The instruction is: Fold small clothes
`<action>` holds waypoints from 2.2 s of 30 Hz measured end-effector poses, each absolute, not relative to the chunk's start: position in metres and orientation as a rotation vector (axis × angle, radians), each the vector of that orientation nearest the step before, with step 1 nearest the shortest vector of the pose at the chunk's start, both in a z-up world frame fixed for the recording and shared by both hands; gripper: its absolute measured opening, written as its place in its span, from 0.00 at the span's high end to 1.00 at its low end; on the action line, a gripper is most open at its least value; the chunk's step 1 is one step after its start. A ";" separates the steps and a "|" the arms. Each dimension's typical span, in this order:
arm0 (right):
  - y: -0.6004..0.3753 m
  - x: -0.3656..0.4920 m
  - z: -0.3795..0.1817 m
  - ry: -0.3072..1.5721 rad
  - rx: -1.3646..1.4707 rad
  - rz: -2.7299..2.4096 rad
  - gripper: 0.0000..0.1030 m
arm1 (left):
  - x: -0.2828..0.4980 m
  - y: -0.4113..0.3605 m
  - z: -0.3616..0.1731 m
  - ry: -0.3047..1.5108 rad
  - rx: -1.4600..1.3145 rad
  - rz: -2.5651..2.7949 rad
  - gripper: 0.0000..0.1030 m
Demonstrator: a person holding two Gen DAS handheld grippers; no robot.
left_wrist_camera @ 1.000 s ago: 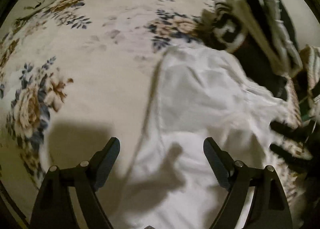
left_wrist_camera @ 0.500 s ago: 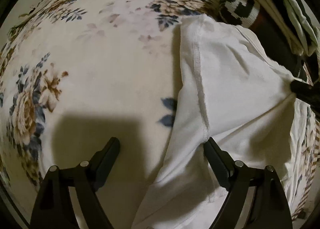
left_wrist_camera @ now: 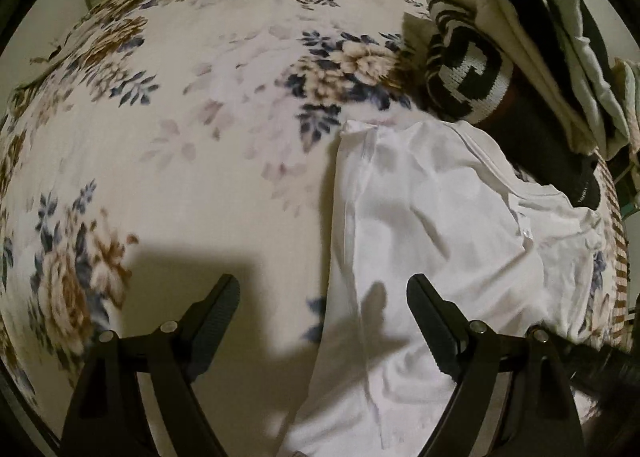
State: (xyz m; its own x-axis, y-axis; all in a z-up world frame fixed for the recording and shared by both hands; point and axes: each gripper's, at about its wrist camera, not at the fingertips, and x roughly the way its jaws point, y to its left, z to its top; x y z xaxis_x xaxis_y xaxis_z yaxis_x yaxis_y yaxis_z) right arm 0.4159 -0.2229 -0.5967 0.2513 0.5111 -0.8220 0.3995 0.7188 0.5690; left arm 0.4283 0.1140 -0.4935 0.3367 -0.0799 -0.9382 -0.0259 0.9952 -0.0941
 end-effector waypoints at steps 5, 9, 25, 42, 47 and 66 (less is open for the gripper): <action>-0.193 0.411 -0.602 1.350 0.709 0.072 0.98 | 0.439 0.111 -0.501 1.238 -0.078 -0.036 0.17; -0.203 0.388 -0.594 1.333 0.711 0.017 0.99 | 0.449 0.114 -0.508 1.243 -0.087 -0.022 0.17; -0.252 0.388 -0.589 1.311 0.838 -0.022 0.54 | 0.471 0.115 -0.529 1.290 -0.073 -0.014 0.17; -0.278 0.432 -0.587 1.153 1.132 0.040 0.96 | 0.478 0.109 -0.536 1.285 -0.044 -0.022 0.17; -0.269 0.409 -0.582 1.230 1.076 0.125 0.79 | 0.475 0.109 -0.525 1.267 -0.042 -0.037 0.17; -0.213 0.334 -0.605 1.407 0.739 0.070 0.99 | 0.471 0.103 -0.534 1.289 -0.001 -0.055 0.17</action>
